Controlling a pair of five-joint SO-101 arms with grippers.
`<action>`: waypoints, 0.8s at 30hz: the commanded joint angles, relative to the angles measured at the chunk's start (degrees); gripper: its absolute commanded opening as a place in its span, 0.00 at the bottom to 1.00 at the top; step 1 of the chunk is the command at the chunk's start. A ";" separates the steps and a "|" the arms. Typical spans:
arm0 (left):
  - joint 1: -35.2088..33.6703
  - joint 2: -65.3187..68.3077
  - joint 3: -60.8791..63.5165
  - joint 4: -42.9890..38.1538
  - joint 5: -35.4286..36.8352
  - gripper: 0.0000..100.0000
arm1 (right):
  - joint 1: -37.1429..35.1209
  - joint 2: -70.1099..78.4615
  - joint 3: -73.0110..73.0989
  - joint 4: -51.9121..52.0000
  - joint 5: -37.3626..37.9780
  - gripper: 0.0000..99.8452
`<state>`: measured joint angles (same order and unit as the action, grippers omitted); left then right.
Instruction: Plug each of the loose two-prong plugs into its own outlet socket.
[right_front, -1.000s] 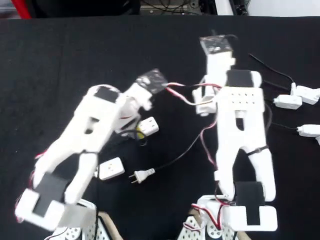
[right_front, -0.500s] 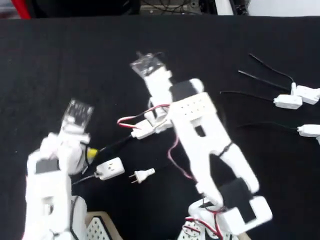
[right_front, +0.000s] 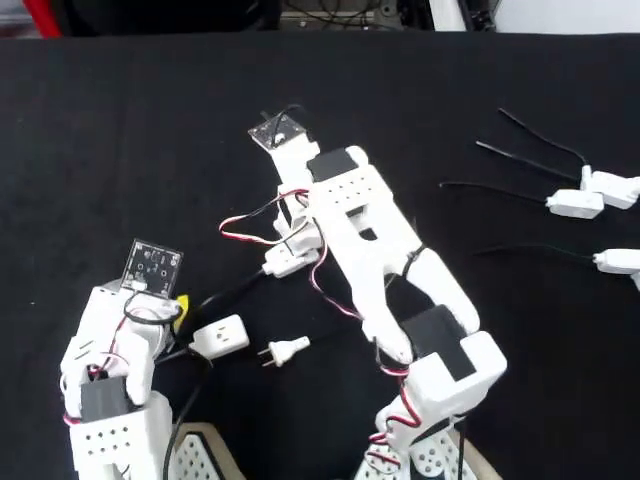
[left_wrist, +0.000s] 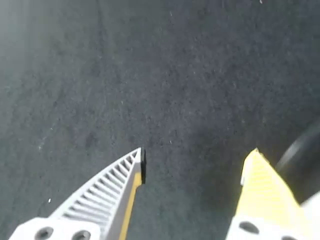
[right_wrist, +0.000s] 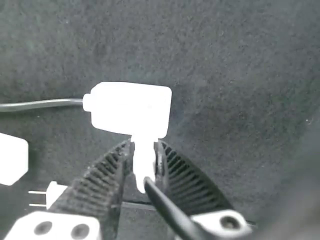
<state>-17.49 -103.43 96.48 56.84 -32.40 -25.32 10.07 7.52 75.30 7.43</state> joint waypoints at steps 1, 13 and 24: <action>-0.04 -0.70 0.92 0.44 0.35 0.31 | -0.44 -2.95 -3.21 -2.29 -1.23 0.01; -0.22 -0.79 0.92 0.70 0.26 0.31 | 2.99 -2.77 0.92 -12.75 -2.55 0.01; -0.40 -0.79 0.92 0.62 0.26 0.31 | 3.08 -3.03 4.00 -13.80 -3.08 0.01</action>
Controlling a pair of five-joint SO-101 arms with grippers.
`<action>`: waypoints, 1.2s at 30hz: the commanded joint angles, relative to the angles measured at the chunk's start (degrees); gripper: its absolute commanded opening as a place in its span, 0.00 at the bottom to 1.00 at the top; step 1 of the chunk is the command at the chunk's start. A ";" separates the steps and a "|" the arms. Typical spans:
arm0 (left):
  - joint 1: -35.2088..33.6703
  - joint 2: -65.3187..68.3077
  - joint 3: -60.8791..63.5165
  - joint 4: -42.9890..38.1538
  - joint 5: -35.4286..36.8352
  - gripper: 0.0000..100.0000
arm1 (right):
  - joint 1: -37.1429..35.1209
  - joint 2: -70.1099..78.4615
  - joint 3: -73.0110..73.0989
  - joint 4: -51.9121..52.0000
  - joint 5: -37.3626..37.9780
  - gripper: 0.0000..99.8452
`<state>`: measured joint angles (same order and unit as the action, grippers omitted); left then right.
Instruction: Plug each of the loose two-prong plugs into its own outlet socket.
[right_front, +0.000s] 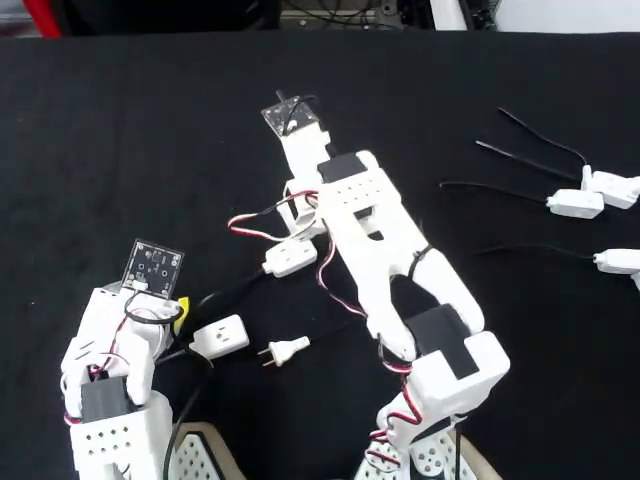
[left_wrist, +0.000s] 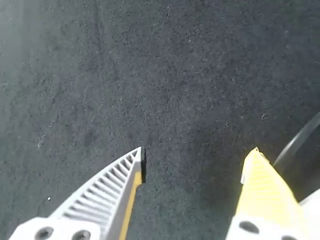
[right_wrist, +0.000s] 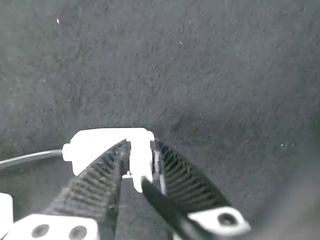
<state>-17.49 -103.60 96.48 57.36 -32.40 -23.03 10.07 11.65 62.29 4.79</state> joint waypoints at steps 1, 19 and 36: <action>-0.40 -0.62 0.92 0.09 0.26 0.31 | 0.97 -3.30 -0.04 -0.70 -0.53 0.01; -0.13 -0.62 0.92 0.09 0.26 0.31 | -0.62 -6.99 2.86 2.37 -6.51 0.01; -0.31 -0.62 0.92 0.09 0.18 0.31 | -0.97 -6.90 5.05 -1.67 -9.76 0.01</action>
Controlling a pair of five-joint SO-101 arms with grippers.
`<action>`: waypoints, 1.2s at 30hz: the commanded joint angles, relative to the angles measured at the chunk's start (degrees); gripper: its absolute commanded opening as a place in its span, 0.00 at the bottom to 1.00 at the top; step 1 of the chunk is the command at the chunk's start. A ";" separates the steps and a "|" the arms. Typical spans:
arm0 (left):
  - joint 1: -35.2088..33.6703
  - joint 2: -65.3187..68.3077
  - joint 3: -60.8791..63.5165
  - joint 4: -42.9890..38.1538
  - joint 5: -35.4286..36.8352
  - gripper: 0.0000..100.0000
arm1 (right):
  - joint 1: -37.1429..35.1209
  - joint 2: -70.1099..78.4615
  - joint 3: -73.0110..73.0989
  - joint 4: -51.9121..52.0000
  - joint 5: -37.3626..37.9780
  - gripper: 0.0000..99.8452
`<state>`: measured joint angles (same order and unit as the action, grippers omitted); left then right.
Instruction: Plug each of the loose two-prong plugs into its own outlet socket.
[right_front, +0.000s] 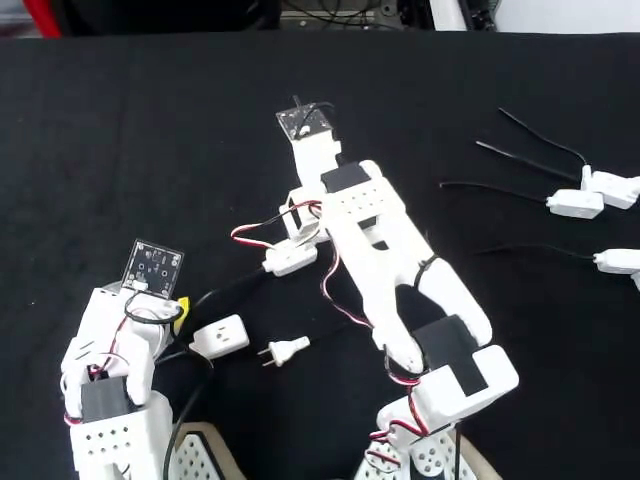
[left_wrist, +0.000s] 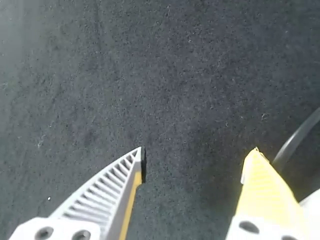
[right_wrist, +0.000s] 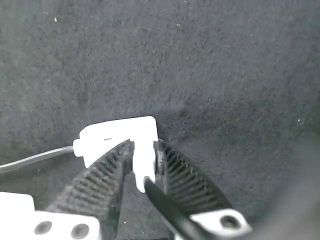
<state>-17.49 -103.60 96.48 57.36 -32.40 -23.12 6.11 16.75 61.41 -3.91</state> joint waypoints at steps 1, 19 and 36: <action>-0.31 -0.62 0.92 0.09 0.18 0.31 | -0.97 -2.95 0.04 -0.79 -1.05 0.01; -0.31 -0.62 0.92 0.18 0.18 0.31 | -4.22 -2.95 5.58 -3.08 -1.41 0.01; -0.40 -0.62 0.92 0.18 0.18 0.31 | -6.86 6.29 2.86 -0.26 4.66 0.01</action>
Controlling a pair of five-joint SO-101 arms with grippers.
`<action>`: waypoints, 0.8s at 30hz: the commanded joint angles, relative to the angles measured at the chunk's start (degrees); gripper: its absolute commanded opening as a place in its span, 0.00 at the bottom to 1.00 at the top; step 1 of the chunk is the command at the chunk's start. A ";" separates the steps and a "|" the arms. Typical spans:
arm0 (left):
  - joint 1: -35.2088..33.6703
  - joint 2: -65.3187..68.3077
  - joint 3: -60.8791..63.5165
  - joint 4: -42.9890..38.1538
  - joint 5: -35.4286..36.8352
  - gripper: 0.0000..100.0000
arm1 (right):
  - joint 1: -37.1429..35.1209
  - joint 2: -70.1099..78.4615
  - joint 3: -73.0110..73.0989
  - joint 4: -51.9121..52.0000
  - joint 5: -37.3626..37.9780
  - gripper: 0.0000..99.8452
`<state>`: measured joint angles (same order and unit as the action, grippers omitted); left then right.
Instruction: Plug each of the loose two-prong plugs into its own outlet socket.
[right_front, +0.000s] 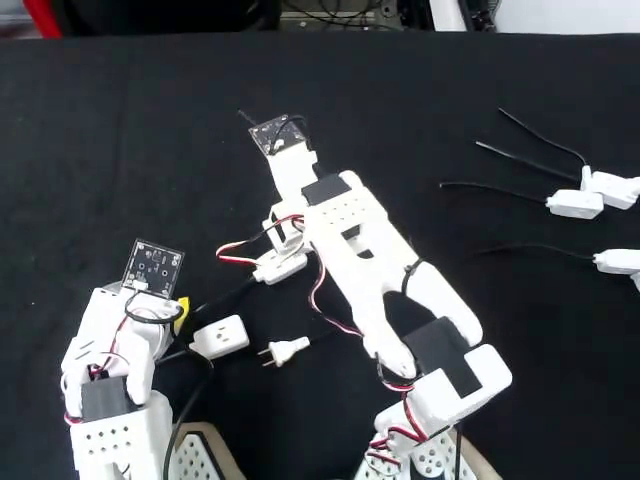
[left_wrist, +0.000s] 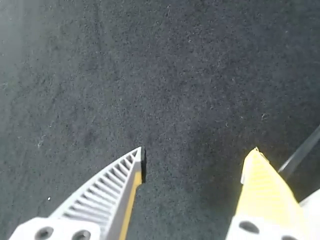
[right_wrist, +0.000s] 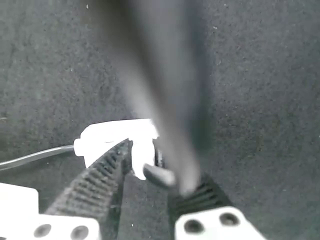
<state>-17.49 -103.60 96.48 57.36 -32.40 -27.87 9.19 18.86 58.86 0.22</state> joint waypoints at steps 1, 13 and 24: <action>-0.40 -0.62 0.92 0.18 0.18 0.31 | -2.11 3.21 0.75 3.08 0.53 0.01; -0.40 -0.53 0.92 0.18 0.09 0.31 | -4.66 3.12 7.96 -2.29 0.26 0.01; -0.57 -0.53 0.92 0.18 0.18 0.31 | -5.10 -12.97 26.15 -13.10 0.26 0.01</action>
<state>-17.49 -103.60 96.48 57.36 -32.40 -29.71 -0.13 33.54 48.31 0.22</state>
